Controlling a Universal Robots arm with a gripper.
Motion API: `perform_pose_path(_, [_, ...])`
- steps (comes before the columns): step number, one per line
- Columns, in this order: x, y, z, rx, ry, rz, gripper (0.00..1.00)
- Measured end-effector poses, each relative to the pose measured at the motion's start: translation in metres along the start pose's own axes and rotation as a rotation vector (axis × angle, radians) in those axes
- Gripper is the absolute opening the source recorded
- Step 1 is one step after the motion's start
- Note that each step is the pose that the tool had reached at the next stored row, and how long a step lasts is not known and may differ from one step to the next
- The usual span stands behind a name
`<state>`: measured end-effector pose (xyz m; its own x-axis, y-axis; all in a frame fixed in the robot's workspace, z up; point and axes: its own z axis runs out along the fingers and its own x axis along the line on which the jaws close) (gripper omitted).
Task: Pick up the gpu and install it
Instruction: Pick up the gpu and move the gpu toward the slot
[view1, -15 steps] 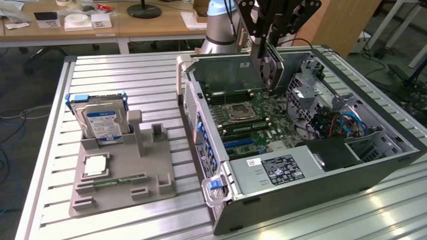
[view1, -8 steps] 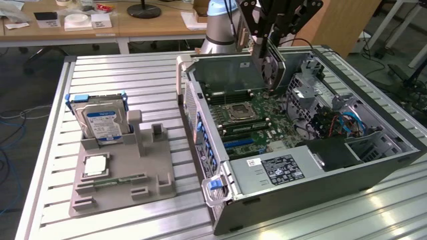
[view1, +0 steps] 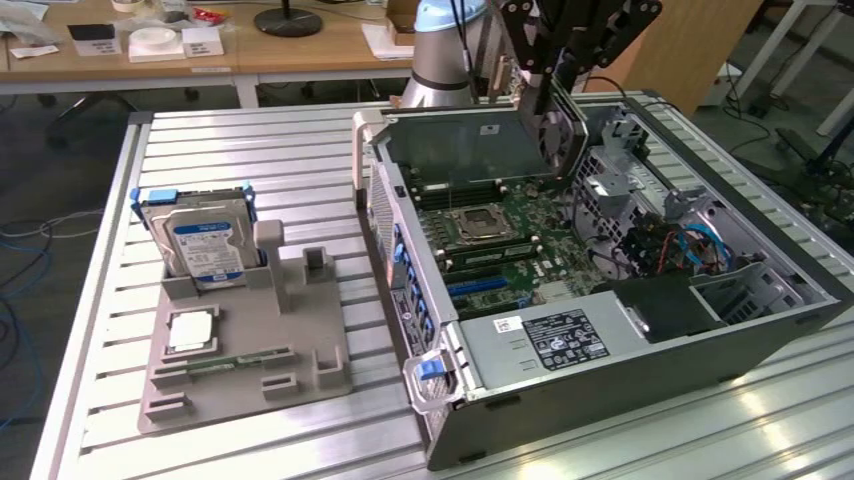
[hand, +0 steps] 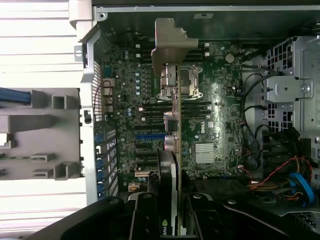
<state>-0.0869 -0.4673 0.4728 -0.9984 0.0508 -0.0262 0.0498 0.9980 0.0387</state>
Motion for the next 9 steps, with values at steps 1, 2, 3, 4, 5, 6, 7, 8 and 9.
perform_pose_path(1, [-0.003,0.0003,0.0000,-0.0001,0.0000,0.000,0.27])
perform_pose_path(2, [-0.005,0.0007,0.0002,-0.0002,0.0001,0.000,0.27])
perform_pose_path(3, [-0.008,0.0011,0.0003,-0.0002,0.0001,0.000,0.27])
perform_pose_path(4, [-0.011,0.0015,0.0005,-0.0004,0.0000,0.000,0.27])
perform_pose_path(5, [-0.015,0.0019,0.0007,-0.0004,0.0000,0.000,0.27])
perform_pose_path(6, [-0.019,0.0023,0.0009,-0.0004,0.0000,0.000,0.27])
perform_pose_path(7, [-0.022,0.0026,0.0011,-0.0004,0.0000,-0.001,0.27])
perform_pose_path(8, [-0.025,0.0029,0.0011,-0.0004,0.0001,-0.001,0.27])
perform_pose_path(9, [-0.028,0.0030,0.0012,-0.0005,0.0001,-0.001,0.27])
